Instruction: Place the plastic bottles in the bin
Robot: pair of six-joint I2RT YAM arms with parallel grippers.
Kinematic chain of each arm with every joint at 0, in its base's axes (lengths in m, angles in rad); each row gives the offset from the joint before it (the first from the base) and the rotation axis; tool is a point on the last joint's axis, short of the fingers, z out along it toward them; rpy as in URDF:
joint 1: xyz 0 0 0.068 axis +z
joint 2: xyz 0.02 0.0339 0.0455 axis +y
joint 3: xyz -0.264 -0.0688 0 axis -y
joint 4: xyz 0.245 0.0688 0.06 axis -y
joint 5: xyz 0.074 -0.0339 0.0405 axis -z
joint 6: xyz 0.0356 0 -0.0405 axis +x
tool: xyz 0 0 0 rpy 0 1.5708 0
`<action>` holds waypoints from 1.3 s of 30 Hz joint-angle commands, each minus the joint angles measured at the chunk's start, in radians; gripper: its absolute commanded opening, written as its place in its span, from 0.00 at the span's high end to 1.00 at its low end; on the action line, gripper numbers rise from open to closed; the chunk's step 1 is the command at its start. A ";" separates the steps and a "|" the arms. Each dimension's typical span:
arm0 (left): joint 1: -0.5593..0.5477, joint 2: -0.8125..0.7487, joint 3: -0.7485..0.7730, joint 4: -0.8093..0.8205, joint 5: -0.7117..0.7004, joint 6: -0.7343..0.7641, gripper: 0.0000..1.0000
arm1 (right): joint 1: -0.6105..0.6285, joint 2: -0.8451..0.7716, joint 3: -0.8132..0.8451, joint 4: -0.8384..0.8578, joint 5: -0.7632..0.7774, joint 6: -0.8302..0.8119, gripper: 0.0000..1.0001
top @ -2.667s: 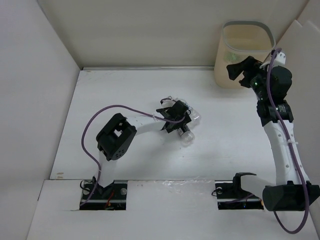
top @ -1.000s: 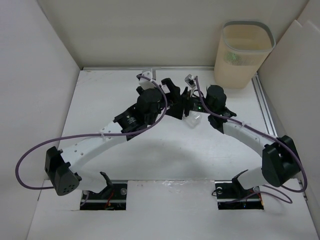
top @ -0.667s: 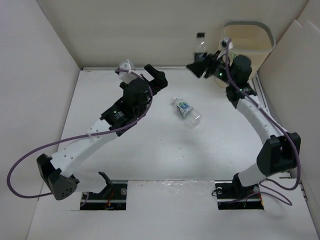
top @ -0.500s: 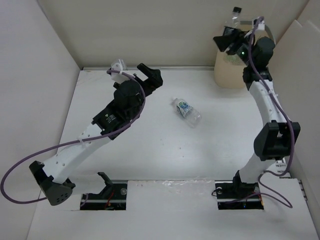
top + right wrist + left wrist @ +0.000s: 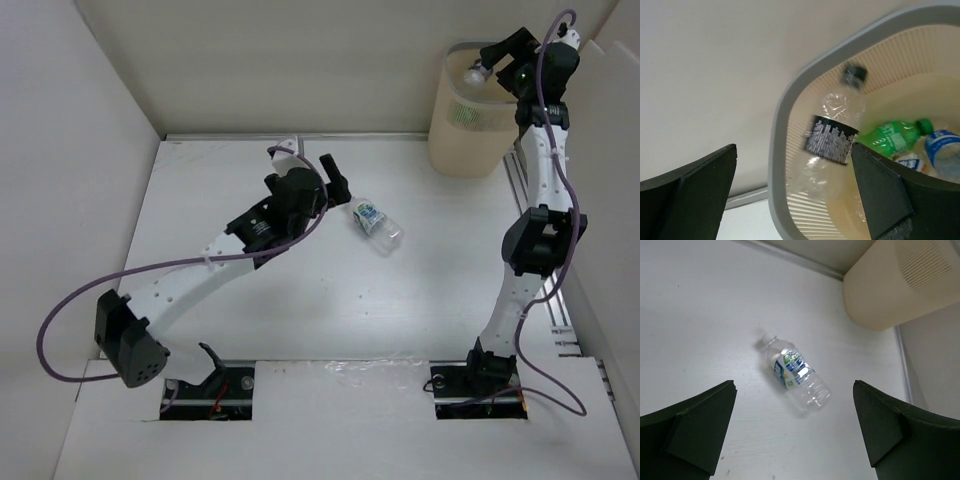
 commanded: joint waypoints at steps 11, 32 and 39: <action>0.033 0.376 0.218 -0.149 0.205 -0.145 0.00 | 0.005 -0.226 -0.051 -0.229 0.151 -0.005 0.00; 0.086 0.813 0.418 -0.016 0.300 -0.464 0.00 | 0.112 -0.816 -1.035 0.121 -0.214 -0.156 0.00; 0.086 0.950 0.544 -0.162 0.300 -0.507 0.10 | 0.143 -0.825 -1.035 0.130 -0.261 -0.147 0.00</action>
